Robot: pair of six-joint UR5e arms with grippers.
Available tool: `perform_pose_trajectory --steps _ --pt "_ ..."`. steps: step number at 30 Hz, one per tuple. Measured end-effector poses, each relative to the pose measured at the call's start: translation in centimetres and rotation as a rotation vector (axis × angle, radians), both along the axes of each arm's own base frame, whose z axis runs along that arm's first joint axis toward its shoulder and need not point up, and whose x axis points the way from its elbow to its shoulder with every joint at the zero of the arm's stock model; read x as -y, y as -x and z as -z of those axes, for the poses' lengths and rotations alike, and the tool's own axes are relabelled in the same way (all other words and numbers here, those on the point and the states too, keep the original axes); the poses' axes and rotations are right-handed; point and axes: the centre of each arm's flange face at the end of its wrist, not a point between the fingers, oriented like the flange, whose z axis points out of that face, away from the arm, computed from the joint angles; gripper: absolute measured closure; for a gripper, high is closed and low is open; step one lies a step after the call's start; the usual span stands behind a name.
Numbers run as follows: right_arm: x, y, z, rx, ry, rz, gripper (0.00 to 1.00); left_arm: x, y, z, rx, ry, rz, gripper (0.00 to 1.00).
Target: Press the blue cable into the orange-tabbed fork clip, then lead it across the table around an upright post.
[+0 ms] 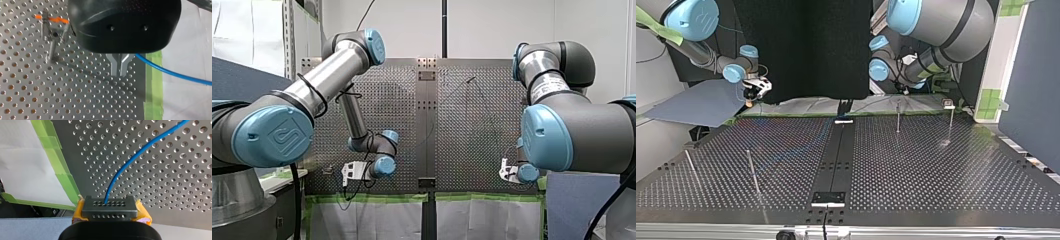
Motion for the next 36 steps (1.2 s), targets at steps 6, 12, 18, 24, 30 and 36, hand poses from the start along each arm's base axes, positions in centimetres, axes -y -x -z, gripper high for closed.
perform_pose_trajectory --steps 6,12,18,24,30,36 --pt "0.0 0.0 0.0 0.001 0.000 0.000 1.00 0.3 -0.7 -2.2 0.032 0.006 0.008 1.00" --pt "0.0 0.0 0.0 -0.001 0.000 0.000 1.00 -0.6 -1.7 -3.2 0.036 0.006 0.009 1.00" --pt "0.0 0.0 0.0 -0.001 -0.001 0.000 1.00 -1.2 -2.0 -3.2 0.025 -0.007 0.009 1.00" --pt "0.0 0.0 0.0 -0.001 -0.001 0.001 1.00 -1.1 -2.3 -3.2 0.026 -0.016 0.032 1.00" --pt "0.0 0.0 0.0 -0.001 -0.001 0.001 1.00 -0.8 -2.6 -3.0 0.009 -0.034 0.084 1.00" --pt "0.0 0.0 0.0 -0.002 -0.001 0.000 1.00 -1.9 -3.3 -3.1 -0.027 -0.073 0.098 1.00"
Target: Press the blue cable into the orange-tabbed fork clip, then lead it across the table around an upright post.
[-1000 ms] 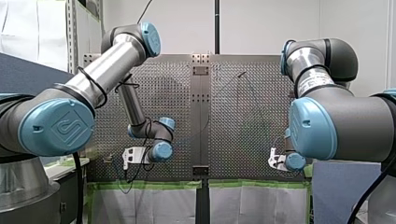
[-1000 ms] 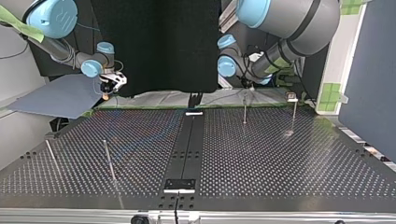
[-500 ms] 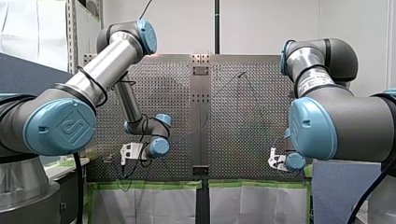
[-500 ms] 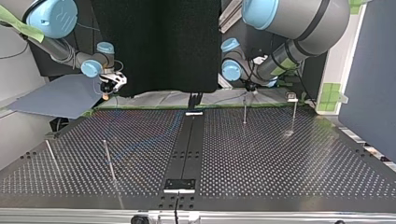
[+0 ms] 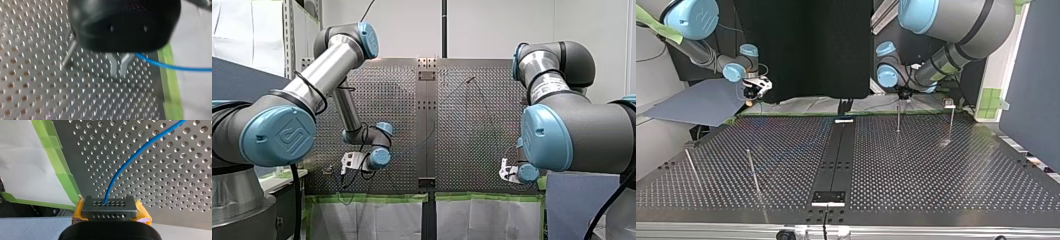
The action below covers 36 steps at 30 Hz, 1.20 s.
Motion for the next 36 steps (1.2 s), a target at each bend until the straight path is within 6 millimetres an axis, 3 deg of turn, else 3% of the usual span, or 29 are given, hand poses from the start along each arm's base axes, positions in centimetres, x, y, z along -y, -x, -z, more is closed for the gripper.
perform_pose_trajectory --steps 16,30,32,33,35,36 --pt "0.0 0.0 0.0 -0.003 0.002 0.000 1.00 -6.7 -0.5 1.2 -0.064 -0.040 -0.084 1.00" --pt "0.0 0.0 0.0 -0.002 0.000 0.000 1.00 -6.3 -1.5 1.4 -0.090 -0.070 0.049 1.00" --pt "0.0 0.0 0.0 -0.002 0.000 0.000 1.00 -6.2 -1.6 1.5 -0.092 -0.066 0.069 0.96" --pt "0.0 0.0 0.0 -0.002 0.001 0.000 1.00 -6.1 -1.6 1.5 -0.092 -0.063 0.077 0.73" --pt "0.0 0.0 0.0 -0.002 0.000 0.000 1.00 -6.0 -1.7 1.5 -0.092 -0.053 0.093 0.67" --pt "0.0 0.0 0.0 -0.002 0.000 0.000 1.00 -5.9 -1.7 1.5 -0.091 -0.047 0.100 0.48"
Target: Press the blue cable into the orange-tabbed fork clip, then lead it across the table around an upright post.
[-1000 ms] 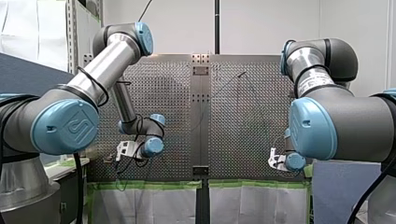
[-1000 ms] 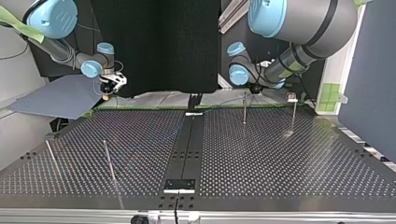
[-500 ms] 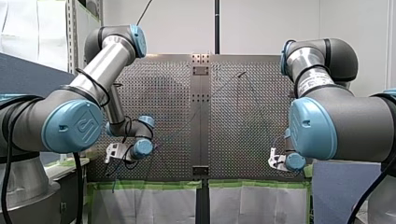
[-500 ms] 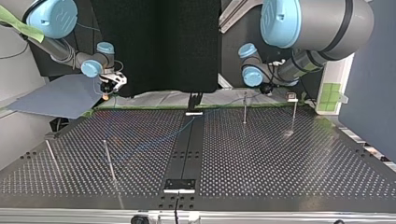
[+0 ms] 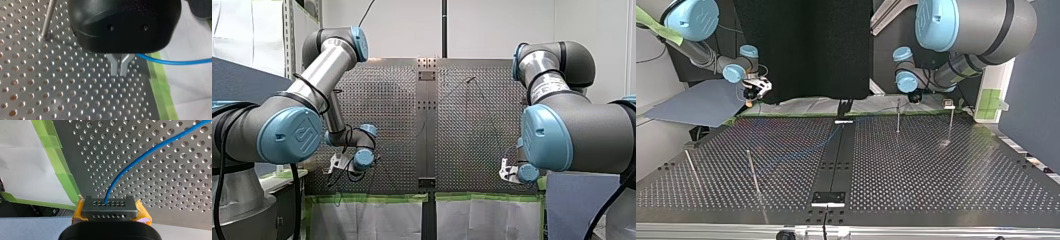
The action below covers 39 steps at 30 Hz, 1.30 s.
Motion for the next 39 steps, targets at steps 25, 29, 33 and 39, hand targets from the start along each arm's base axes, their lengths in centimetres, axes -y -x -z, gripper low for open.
perform_pose_trajectory --steps 25,29,33,39 --pt "-0.1 0.0 0.0 0.000 -0.004 -0.002 1.00 0.0 0.3 0.4 -0.049 0.267 0.059 0.00" --pt "-0.1 0.0 0.0 0.000 -0.005 -0.002 1.00 -0.4 0.4 -0.6 -0.035 0.319 0.061 0.00" --pt "-0.1 -0.1 0.0 0.000 -0.005 -0.002 1.00 -0.6 0.8 -1.7 -0.014 0.360 0.059 0.00" --pt "-0.2 -0.2 0.0 0.000 -0.007 -0.004 1.00 -0.5 1.7 -1.9 -0.018 0.395 0.070 0.00"
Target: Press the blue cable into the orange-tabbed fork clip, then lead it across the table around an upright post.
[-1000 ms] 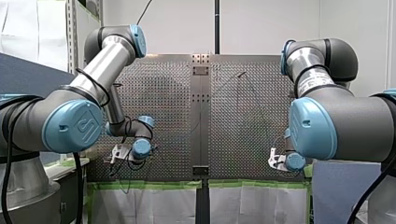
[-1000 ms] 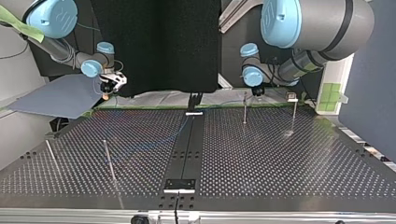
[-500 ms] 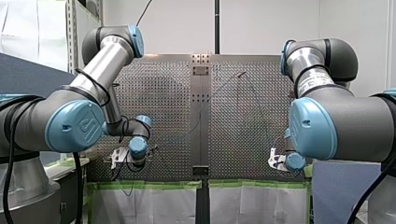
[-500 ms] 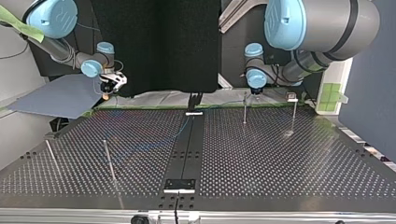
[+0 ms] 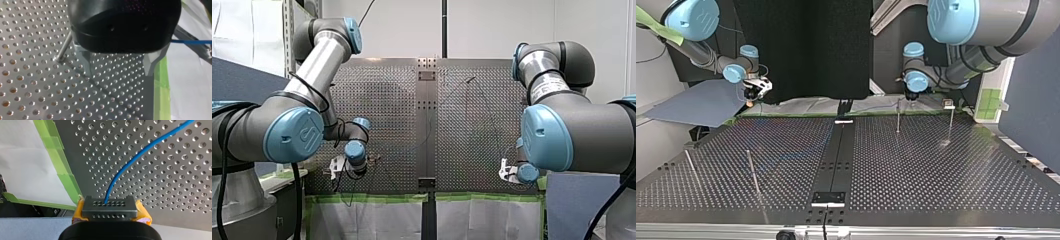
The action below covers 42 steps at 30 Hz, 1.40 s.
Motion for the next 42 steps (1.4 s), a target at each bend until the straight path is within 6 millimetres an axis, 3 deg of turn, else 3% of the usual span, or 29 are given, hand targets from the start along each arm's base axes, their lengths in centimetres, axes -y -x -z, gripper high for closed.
perform_pose_trajectory --steps 13,27,42 --pt "0.0 -0.1 0.0 0.000 -0.001 -0.001 1.00 -0.8 1.4 0.5 -0.005 0.019 0.000 0.00" --pt "-0.1 -0.2 0.0 0.000 -0.001 -0.004 1.00 0.3 2.6 -2.8 0.113 0.148 0.068 0.00" --pt "-0.1 -0.3 0.0 0.000 -0.002 -0.005 1.00 0.6 4.8 -1.9 0.075 0.143 0.115 0.00"
